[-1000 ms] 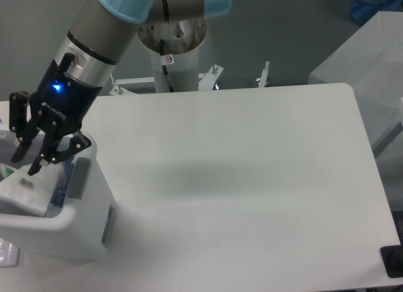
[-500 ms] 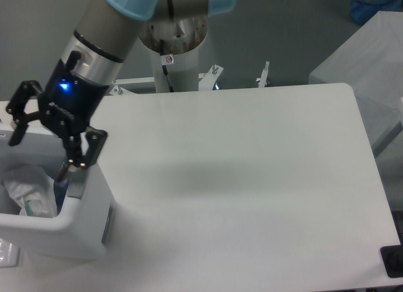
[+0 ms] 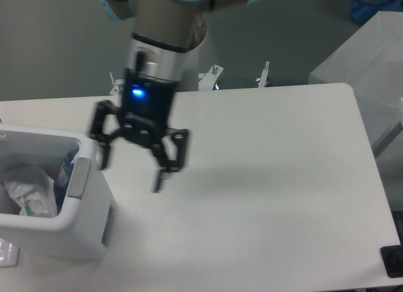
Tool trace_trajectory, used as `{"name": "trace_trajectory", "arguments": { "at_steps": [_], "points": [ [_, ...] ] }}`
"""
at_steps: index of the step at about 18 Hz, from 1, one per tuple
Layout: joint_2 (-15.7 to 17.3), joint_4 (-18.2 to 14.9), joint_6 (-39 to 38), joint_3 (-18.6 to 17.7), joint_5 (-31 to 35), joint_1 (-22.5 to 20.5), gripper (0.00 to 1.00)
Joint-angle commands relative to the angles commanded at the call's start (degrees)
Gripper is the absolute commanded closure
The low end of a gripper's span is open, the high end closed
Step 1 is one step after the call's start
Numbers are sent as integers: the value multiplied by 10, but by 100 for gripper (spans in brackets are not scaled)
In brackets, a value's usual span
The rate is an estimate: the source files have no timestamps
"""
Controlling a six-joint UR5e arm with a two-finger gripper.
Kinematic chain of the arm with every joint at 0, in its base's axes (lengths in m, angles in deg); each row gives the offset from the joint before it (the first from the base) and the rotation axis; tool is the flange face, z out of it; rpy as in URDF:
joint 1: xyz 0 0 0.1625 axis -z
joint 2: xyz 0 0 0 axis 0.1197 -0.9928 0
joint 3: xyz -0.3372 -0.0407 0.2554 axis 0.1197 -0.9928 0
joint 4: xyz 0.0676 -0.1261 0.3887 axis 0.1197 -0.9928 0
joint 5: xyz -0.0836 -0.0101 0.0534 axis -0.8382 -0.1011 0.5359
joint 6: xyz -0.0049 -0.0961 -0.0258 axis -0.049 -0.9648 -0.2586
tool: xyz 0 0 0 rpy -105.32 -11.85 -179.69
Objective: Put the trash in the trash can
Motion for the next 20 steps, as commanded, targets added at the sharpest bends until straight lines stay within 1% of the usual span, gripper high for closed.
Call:
{"name": "trace_trajectory", "arguments": {
  "at_steps": [2, 4, 5, 7, 9, 10, 11, 12, 13, 15, 16, 17, 18, 20],
  "points": [
    [-2, 0, 28, -5, 43, -18, 0],
    [-2, -10, 45, -7, 51, -53, 0],
    [-2, -17, 63, -17, 52, -71, 0],
    [-4, -36, 134, -27, 56, -90, 0],
    [-31, -61, 180, -21, 66, -98, 0],
    [-47, -66, 195, -13, 68, -107, 0],
    [-71, -76, 207, -4, 72, -113, 0],
    [-84, -95, 223, 4, 78, -121, 0],
    [-91, -124, 245, 19, 86, -130, 0],
    [-111, -203, 287, 57, 120, -132, 0],
    [-119, -237, 299, 74, 134, -131, 0],
    [-124, -255, 303, 84, 140, -131, 0],
    [-127, -260, 303, 89, 141, -131, 0],
    [-128, -261, 303, 85, 141, -129, 0]
  ]
}}
